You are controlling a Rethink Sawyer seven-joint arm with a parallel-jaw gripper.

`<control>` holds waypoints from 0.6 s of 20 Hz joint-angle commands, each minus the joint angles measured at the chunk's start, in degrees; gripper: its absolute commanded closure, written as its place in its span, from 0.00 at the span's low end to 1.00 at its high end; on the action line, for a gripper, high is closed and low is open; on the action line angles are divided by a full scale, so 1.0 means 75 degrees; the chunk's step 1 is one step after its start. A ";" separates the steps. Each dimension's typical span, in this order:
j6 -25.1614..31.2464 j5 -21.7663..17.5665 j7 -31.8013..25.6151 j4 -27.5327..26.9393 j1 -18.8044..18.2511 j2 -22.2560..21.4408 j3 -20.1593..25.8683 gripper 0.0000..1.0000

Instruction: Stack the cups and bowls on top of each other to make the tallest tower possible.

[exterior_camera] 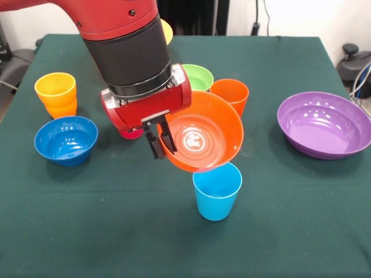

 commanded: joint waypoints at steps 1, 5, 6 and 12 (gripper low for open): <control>0.0601 -0.0402 -0.0524 0.0553 0.0185 -0.0111 -0.0741 1.00; 0.0825 -0.0450 -0.0270 0.0548 0.0344 -0.0181 -0.0997 1.00; 0.0734 -0.0412 -0.0217 0.0600 0.0344 -0.0189 -0.1011 1.00; 0.0029 0.0227 -0.0224 0.1210 -0.0048 -0.0056 -0.0516 1.00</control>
